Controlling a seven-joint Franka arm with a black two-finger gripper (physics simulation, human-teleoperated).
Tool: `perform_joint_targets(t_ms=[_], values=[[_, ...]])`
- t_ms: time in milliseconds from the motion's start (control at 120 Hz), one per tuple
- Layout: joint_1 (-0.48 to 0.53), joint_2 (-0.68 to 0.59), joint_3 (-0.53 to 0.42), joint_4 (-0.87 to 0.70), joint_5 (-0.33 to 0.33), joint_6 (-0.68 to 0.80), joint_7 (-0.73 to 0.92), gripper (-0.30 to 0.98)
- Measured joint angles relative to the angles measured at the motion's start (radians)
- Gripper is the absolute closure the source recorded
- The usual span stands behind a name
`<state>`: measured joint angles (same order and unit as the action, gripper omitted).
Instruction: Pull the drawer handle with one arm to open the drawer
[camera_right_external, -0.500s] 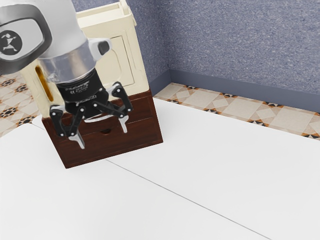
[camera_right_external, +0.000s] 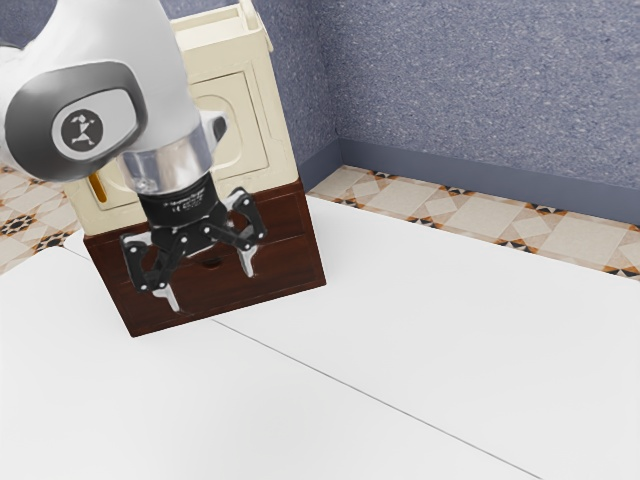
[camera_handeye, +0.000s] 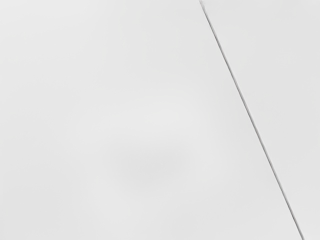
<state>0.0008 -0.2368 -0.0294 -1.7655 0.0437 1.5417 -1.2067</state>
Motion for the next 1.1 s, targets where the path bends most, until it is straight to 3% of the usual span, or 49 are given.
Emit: perform_joint_targets(t_ms=[167,375,850,1100], values=[[0.028,0.023,0.002,0.004,0.047,0.003,0.14,0.0],[0.12,0.164,0.002,0.11,0.07,0.024,0.324,0.0],[0.09,0.226,0.063,0.128,0.108,0.075,0.664,0.0],[0.138,0.298,0.072,0.188,0.131,0.083,0.854,0.0]])
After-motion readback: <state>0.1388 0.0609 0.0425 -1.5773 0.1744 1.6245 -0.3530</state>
